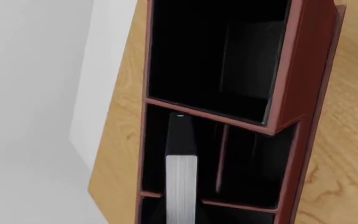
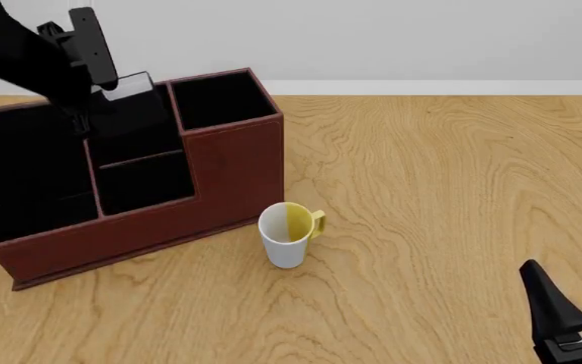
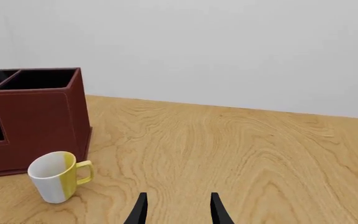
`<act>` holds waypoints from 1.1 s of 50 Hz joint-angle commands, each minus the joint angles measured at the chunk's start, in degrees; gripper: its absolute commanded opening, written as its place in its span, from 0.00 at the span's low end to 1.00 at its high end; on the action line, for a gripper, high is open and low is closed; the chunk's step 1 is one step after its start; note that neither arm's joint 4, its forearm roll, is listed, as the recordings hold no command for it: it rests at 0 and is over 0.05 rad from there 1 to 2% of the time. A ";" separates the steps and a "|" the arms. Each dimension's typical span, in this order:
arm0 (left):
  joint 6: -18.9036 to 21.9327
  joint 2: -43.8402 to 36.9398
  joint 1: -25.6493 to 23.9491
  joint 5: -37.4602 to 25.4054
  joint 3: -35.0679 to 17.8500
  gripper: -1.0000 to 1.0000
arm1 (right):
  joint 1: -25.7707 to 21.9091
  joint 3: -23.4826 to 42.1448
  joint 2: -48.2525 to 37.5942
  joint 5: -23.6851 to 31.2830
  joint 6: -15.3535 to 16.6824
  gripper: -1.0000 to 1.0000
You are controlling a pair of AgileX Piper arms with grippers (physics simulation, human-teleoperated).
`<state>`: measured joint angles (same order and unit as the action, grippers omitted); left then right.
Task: Pick up the book and place it in the front compartment of the caddy.
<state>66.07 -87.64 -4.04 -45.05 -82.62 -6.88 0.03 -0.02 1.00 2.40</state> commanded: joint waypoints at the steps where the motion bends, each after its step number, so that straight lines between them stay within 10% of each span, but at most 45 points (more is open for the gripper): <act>1: -1.00 -3.00 -0.14 0.30 -3.41 0.00 | -0.11 -0.01 0.00 0.12 0.37 1.00; 55: 1.53 -5.25 2.16 6.45 4.34 0.00 | -0.28 -0.02 0.00 0.21 0.53 1.00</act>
<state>67.05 -91.93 -1.75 -39.99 -78.17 -7.21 0.02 -0.02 1.28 2.92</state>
